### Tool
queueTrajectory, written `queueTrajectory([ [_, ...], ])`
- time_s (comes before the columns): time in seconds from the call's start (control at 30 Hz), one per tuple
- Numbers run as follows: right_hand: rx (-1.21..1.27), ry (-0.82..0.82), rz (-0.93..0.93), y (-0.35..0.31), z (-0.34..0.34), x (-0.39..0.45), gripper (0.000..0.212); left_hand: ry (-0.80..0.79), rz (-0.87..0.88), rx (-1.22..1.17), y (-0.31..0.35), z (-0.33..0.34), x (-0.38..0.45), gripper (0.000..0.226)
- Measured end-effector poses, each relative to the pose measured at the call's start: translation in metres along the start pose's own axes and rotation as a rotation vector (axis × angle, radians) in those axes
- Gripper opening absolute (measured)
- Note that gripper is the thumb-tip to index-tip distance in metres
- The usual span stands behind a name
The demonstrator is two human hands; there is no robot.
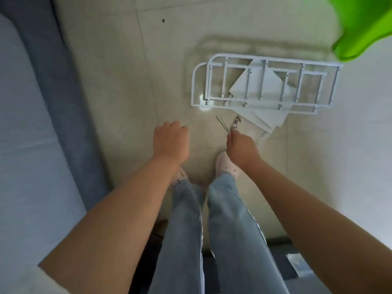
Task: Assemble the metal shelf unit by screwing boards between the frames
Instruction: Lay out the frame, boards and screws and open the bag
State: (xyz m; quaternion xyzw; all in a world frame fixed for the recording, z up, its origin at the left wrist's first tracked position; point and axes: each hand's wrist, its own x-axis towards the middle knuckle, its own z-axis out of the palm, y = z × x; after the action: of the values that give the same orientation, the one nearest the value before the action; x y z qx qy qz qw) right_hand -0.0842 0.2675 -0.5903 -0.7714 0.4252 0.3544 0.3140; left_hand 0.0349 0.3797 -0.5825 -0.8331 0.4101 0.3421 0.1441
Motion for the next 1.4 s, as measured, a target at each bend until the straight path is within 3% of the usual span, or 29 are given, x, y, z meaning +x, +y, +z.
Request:
queueTrajectory([
  [0.13,0.044,-0.010,0.109,0.022,-0.002,0.012,0.017,-0.011,0.139,0.090,0.016,-0.013,0.027,0.023],
  [0.37,0.046,-0.059,0.193,0.057,-0.051,0.055,0.029,-0.010,0.406,0.300,0.066,-0.058,0.108,0.024],
  [0.57,0.299,0.026,0.342,0.066,-0.088,0.103,0.030,-0.013,0.533,0.455,0.105,-0.090,0.192,0.024],
  [0.7,0.451,0.061,0.481,0.083,-0.075,0.135,0.026,-0.060,0.646,0.588,0.125,-0.092,0.244,0.023],
  [0.9,0.476,0.183,0.591,0.111,-0.039,0.212,0.026,-0.058,0.805,0.764,0.155,-0.062,0.326,0.028],
  [1.03,0.549,0.285,0.650,0.133,-0.013,0.280,0.024,0.013,0.878,0.820,0.186,-0.023,0.389,0.033],
  [1.1,0.604,0.325,0.695,0.149,0.000,0.308,0.020,0.063,0.882,0.834,0.205,-0.001,0.418,0.045],
  [1.2,0.618,0.383,0.774,0.180,0.021,0.339,0.031,0.157,0.892,0.815,0.239,0.026,0.450,0.081],
  [1.3,0.539,0.354,0.813,0.201,0.038,0.352,0.041,0.129,1.113,0.980,0.265,0.049,0.470,0.105],
  [1.4,0.554,0.387,0.785,0.209,0.048,0.353,0.040,0.071,1.272,1.095,0.273,0.063,0.480,0.110],
])
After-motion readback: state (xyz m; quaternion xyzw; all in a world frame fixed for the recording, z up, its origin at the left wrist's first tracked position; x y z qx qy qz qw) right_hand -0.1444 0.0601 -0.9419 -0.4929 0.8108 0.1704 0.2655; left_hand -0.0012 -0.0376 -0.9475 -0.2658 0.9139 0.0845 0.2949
